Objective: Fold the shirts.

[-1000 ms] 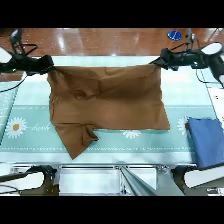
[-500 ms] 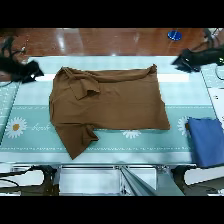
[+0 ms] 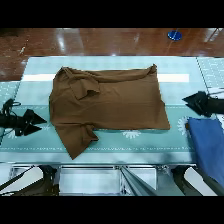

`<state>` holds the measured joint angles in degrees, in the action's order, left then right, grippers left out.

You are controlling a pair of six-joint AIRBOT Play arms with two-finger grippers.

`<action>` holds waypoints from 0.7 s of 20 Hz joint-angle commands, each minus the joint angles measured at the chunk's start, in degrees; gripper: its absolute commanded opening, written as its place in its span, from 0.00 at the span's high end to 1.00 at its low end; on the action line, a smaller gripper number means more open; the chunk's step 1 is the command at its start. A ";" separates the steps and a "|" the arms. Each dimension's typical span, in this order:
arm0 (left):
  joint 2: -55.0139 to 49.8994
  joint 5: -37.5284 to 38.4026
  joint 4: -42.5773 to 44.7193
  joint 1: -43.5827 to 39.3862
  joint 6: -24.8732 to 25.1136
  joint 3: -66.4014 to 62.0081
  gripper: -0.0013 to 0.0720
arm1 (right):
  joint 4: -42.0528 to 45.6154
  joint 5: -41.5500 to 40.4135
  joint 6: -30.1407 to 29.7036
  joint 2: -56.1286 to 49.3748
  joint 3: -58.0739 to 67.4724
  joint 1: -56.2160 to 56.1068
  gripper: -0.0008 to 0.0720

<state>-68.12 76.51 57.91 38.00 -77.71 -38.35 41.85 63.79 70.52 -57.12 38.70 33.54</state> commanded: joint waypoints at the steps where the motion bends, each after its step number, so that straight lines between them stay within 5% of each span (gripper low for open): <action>1: 0.74 -3.76 -3.93 2.91 0.94 6.38 0.29 | -5.84 -0.87 -2.64 7.45 -10.32 2.71 0.42; 12: -4.44 -18.86 -8.50 -14.08 -3.15 4.72 0.31 | -4.48 -3.02 -0.37 7.45 -10.36 2.80 0.42; 13: -5.44 -18.62 -8.50 -15.28 -3.13 3.69 0.43 | -2.84 -3.30 0.42 7.45 -10.36 2.80 0.42; 14: -6.19 -17.57 -8.50 -16.02 -2.84 2.71 0.79 | 1.22 -3.37 2.03 7.39 -10.38 2.78 0.42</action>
<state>-72.18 59.83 50.24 25.56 -79.96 -33.76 37.89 61.25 70.15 -49.78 28.42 36.29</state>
